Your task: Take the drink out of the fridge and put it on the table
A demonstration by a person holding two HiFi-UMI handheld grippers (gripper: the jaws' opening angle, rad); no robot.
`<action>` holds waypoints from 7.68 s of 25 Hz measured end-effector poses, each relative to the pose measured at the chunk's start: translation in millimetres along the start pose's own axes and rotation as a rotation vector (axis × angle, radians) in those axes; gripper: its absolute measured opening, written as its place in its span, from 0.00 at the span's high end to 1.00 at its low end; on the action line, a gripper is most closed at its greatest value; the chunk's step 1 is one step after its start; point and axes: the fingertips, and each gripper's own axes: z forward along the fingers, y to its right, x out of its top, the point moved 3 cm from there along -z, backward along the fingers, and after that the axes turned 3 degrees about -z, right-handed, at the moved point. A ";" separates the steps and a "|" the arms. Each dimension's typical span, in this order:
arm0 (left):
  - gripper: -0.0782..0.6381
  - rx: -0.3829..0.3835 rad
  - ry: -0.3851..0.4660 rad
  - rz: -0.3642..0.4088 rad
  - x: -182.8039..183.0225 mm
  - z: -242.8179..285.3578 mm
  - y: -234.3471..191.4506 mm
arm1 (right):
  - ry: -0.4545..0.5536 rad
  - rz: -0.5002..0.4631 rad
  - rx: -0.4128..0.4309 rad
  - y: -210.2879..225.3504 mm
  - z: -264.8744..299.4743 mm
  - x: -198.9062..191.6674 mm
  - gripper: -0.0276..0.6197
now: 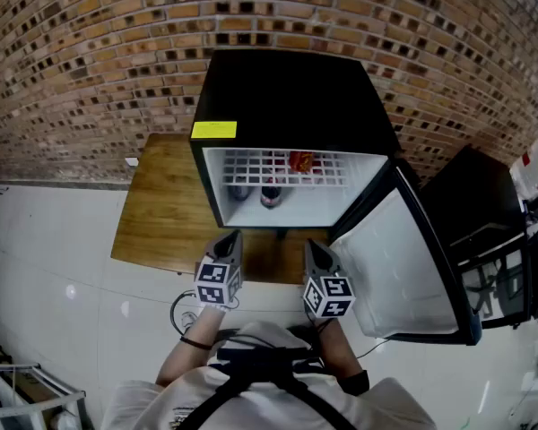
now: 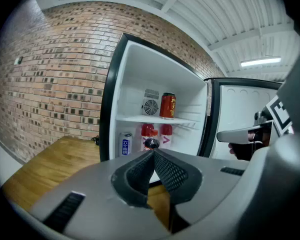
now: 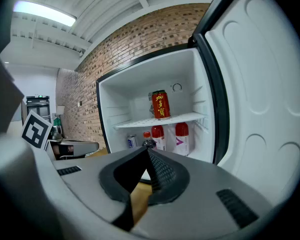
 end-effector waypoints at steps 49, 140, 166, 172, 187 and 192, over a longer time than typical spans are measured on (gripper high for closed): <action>0.68 0.026 -0.064 0.174 13.1 194.5 15.1 | 0.010 -0.024 -0.006 40.8 12.0 3.9 0.93; 0.68 0.336 -0.121 0.036 -59.6 27.9 -177.8 | -0.033 -0.022 0.068 -42.3 7.7 -3.6 0.93; 0.89 0.127 0.039 -0.105 -0.2 -71.1 -50.2 | -0.030 0.005 0.120 -52.7 7.7 -5.3 0.93; 0.89 -0.006 0.059 -0.057 14.9 -59.9 -17.2 | -0.026 0.020 0.122 -48.6 4.5 -3.7 0.93; 0.89 0.000 0.051 -0.048 23.4 -49.3 -18.5 | -0.024 0.019 0.125 -41.6 7.2 1.7 0.94; 0.89 0.002 0.045 -0.043 23.4 -46.1 -18.4 | -0.027 -0.004 0.121 -40.9 8.7 3.8 0.94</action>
